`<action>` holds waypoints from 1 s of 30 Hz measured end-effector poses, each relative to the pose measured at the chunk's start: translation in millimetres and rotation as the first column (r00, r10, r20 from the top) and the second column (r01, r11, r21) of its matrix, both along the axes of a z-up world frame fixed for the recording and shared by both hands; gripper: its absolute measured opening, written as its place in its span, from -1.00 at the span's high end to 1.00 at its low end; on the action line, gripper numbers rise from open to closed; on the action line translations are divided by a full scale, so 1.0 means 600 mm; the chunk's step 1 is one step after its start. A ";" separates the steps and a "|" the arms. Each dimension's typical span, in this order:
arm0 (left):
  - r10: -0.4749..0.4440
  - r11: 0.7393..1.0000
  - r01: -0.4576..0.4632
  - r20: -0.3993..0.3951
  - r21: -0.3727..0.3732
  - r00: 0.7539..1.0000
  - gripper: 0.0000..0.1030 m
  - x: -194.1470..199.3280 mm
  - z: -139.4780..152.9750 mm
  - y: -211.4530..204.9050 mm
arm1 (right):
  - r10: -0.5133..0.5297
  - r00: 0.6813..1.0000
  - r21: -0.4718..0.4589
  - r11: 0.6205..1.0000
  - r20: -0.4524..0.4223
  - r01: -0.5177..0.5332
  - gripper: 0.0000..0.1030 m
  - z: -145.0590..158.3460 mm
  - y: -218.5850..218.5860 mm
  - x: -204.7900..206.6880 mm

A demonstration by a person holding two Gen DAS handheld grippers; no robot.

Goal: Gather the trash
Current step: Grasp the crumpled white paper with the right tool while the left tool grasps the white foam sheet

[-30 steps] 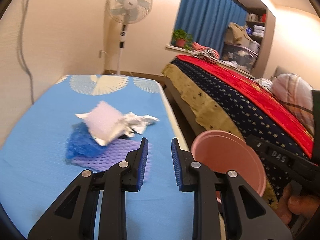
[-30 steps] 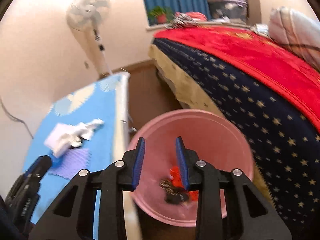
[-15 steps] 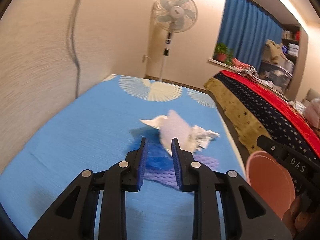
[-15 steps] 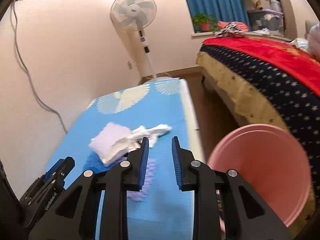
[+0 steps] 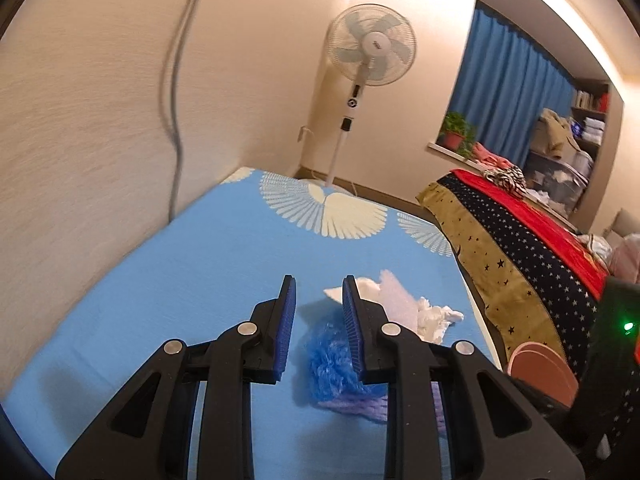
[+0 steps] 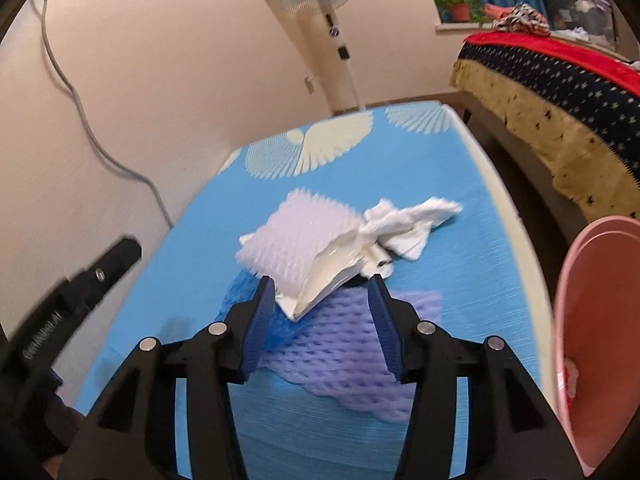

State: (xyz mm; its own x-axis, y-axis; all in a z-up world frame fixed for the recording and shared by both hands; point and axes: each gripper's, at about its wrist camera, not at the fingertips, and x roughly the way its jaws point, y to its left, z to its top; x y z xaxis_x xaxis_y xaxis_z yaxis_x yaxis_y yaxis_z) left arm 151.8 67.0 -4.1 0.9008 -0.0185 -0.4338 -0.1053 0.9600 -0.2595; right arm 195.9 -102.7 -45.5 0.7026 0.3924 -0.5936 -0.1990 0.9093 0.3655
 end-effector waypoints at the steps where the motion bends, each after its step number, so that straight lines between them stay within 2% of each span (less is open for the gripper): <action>1: -0.007 1.000 0.007 0.001 -0.007 1.000 0.53 0.003 0.000 0.002 | 0.006 1.000 -0.002 1.000 0.000 -0.006 0.16 -0.002 0.003 0.001; 3: -0.034 0.999 0.034 -0.001 -0.036 0.999 0.53 0.010 -0.003 0.003 | 0.018 1.000 -0.010 1.000 -0.004 -0.018 0.50 -0.008 0.009 0.001; 6: -0.101 0.994 0.101 -0.010 -0.045 0.995 0.53 0.023 -0.011 -0.011 | 0.029 1.000 -0.014 0.999 -0.011 -0.029 0.75 -0.018 0.010 -0.001; 15: -0.218 0.974 0.212 -0.075 -0.082 0.973 0.53 0.055 -0.044 -0.047 | 0.023 1.000 -0.006 1.000 -0.003 -0.023 0.87 -0.021 -0.011 -0.004; 20: -0.233 0.970 0.219 -0.138 -0.110 0.963 0.53 0.067 -0.068 -0.054 | 0.037 0.999 -0.012 0.999 0.002 -0.037 0.87 -0.019 -0.007 -0.008; 24: -0.240 0.967 0.224 -0.140 -0.122 0.961 0.54 0.065 -0.070 -0.054 | 0.048 0.999 -0.019 0.999 0.008 -0.048 0.88 -0.013 -0.005 -0.011; 25: -0.245 0.966 0.229 -0.140 -0.120 0.959 0.60 0.065 -0.069 -0.055 | 0.050 0.999 -0.017 0.999 0.009 -0.050 0.89 -0.011 -0.006 -0.012; 26: -0.258 0.963 0.243 -0.144 -0.118 0.955 0.76 0.065 -0.068 -0.058 | 0.051 0.999 -0.018 0.999 0.010 -0.051 0.90 -0.009 -0.006 -0.014; 30: -0.255 0.965 0.242 -0.154 -0.101 0.955 0.80 0.061 -0.060 -0.056 | 0.050 0.999 -0.016 0.999 0.013 -0.049 0.93 0.001 -0.012 -0.022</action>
State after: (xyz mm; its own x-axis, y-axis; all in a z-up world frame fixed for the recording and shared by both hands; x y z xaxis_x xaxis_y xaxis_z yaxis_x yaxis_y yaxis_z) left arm 188.3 33.3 -39.9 0.7799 -0.2738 -0.5629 0.0866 0.9378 -0.3361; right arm 182.9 -109.8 -45.0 0.6903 0.4175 -0.5909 -0.2487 0.9038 0.3482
